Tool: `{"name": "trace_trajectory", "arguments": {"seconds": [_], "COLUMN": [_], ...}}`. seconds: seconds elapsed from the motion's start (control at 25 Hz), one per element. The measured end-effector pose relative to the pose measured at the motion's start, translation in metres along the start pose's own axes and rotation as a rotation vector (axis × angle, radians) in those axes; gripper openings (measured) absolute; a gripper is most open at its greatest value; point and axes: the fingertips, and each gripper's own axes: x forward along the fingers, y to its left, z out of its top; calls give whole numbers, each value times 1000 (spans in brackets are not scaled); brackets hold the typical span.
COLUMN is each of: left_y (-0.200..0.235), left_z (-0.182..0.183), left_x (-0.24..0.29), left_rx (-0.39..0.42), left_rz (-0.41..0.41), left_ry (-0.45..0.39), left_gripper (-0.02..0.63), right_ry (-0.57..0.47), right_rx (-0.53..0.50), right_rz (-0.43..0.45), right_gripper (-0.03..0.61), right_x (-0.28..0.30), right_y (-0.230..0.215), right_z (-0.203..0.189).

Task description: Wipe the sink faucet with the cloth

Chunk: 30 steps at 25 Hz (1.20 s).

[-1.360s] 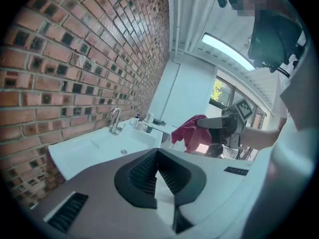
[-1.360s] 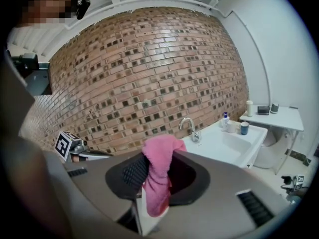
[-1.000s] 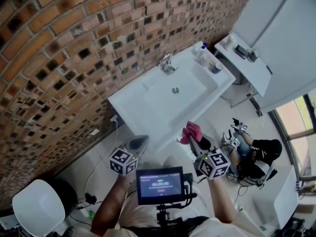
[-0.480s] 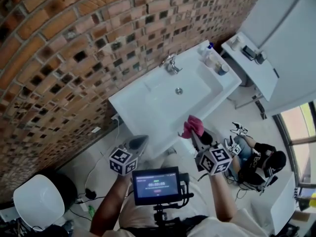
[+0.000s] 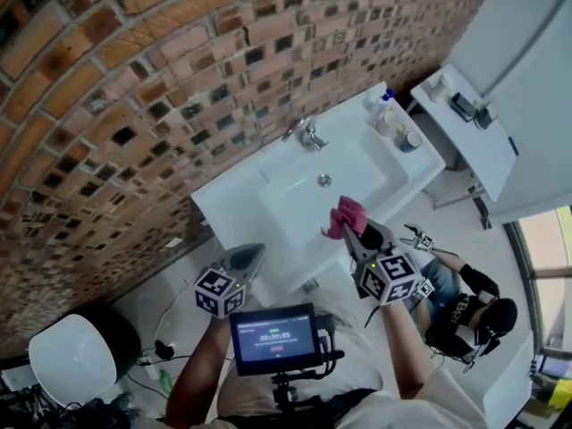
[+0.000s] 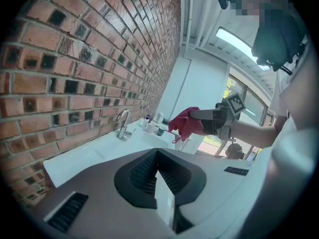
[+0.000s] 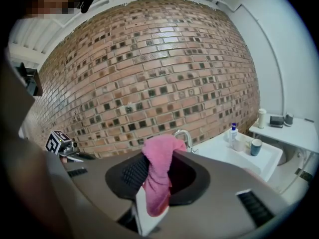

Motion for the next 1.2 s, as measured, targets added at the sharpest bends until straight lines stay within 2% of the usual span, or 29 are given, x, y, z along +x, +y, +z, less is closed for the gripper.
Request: {"name": "trace_trajectory", "arguments": {"seconds": [0.4,0.8,1.0,1.2], "left_y": [13,25,35,40], "left_z": [21,23,26,31], "left_x": [58,84,88,90], "left_rx": [-9,-53,-80,-94], "left_rz": [63,140,185,218], "left_ry": [22,26,28,30], "left_gripper": [-8,-8,-8,-8], "right_ry": [46,94,140,220], "right_rx": [-29,-99,-181,-248], "right_rz": [65,108,81,65], "right_gripper": [115,116,117,117], "right_x": [70,160,204,239], "right_y": [-77,-135,-162,-180], "right_z": [22,38,23,-17]}}
